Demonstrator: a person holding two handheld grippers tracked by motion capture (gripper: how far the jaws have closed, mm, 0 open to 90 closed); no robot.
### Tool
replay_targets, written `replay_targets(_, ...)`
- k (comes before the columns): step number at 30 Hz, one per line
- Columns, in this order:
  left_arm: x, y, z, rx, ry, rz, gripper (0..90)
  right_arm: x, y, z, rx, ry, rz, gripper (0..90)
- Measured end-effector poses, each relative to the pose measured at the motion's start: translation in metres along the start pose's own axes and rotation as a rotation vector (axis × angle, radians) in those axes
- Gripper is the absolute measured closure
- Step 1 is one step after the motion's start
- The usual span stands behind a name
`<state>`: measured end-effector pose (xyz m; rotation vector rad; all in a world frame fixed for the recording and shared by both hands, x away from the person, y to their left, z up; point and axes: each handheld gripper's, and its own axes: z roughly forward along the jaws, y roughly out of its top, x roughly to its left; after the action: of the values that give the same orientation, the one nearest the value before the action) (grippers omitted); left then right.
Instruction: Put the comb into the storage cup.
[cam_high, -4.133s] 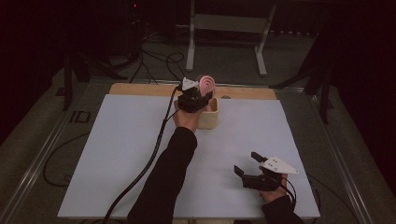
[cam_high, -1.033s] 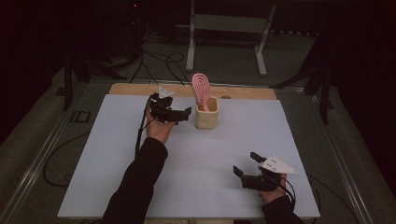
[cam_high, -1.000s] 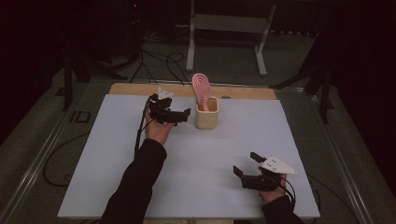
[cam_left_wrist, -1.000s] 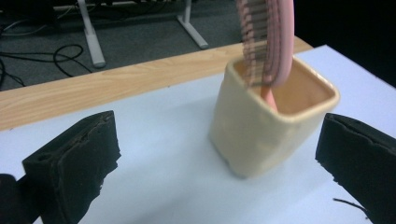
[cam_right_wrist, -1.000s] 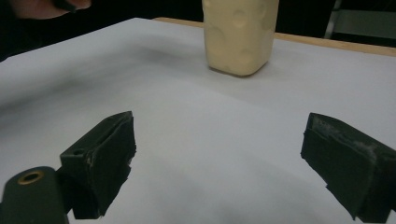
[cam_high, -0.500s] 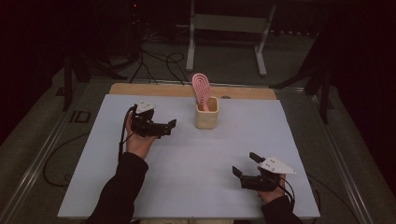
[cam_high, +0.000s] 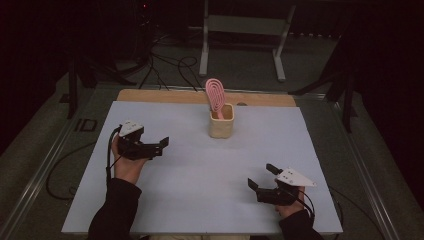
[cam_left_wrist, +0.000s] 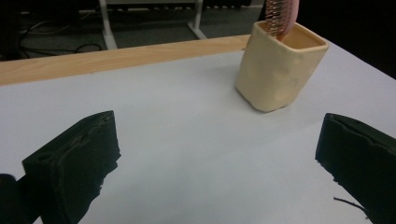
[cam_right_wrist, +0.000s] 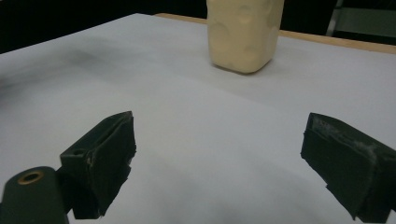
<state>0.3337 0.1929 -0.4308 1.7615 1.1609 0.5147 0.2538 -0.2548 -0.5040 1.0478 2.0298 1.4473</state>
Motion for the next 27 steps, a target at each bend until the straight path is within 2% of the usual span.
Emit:
replay_targets(4, 0.004, -0.009, -0.015, -0.018, 0.004, 0.012, 0.0, 0.000, 0.000, 0.000, 0.000, -0.004, 0.001, 9.8)
replay_targets(8, 0.007, -0.016, -0.031, -0.044, 0.034, 0.028, 0.0, -0.001, 0.000, 0.000, -0.001, -0.007, 0.000, 9.8)
replay_targets(12, 0.010, -0.026, -0.045, -0.064, 0.031, 0.033, 0.0, -0.001, 0.000, -0.001, -0.002, -0.011, -0.002, 9.8)
replay_targets(21, 0.013, -0.059, -0.063, -0.101, 0.082, 0.051, 0.0, -0.004, 0.000, -0.005, -0.014, -0.037, 0.008, 9.8)
replay_targets(26, 0.018, -0.080, -0.069, -0.111, 0.092, 0.038, 0.0, -0.005, 0.001, -0.008, -0.024, -0.049, 0.021, 9.9)
replay_targets(27, 0.019, -0.083, -0.070, -0.108, 0.083, 0.032, 0.0, -0.004, 0.002, -0.008, -0.029, -0.050, 0.022, 9.8)
